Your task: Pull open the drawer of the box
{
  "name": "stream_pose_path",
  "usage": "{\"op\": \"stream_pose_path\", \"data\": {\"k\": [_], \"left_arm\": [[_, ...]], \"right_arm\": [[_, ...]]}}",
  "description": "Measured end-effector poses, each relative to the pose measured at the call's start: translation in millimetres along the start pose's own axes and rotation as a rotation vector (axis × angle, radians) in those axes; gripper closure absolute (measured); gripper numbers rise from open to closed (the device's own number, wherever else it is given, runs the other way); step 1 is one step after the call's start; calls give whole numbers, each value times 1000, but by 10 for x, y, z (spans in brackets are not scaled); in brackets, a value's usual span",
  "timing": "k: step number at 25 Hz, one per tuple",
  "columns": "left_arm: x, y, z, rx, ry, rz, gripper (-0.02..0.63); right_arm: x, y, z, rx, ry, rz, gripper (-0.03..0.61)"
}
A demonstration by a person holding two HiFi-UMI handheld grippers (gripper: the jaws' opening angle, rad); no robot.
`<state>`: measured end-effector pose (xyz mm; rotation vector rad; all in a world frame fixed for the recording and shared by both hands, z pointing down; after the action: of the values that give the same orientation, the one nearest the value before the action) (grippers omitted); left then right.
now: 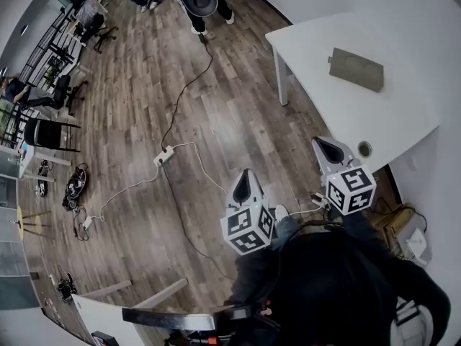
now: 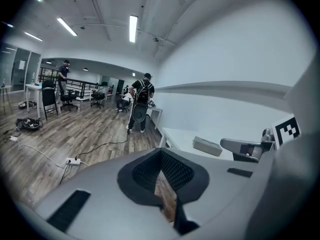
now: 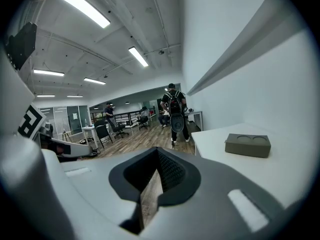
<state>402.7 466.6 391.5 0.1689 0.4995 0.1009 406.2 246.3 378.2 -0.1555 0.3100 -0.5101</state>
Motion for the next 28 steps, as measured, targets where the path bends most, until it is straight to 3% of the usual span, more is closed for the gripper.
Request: {"op": "stream_pose_path", "data": {"k": [7,15,23,28], "left_arm": [[-475,313,-232,0,9,11,617],[-918,329,-284,6,55,8,617],[-1815,260,-795,-11,35,-16,617],[-2493,-6,-1213,-42,32,8,617]], "right_arm": [[-575,10,-121,1,-6,18,584],[-937,-226,-150,-18,22,27,584],[-1718,-902,-503,-17,9,27,584],[-2154,-1430,-777,-34,4,41,584]]}}
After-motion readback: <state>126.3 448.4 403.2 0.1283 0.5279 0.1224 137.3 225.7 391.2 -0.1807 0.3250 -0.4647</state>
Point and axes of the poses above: the fingertips, and each gripper's own axes: x backward along the fingers, y to its left, z out of its underside, the point moved 5 cm from there along x, backward along the fingers, and after that the axes turned 14 degrees about -z, right-handed, at the moved point
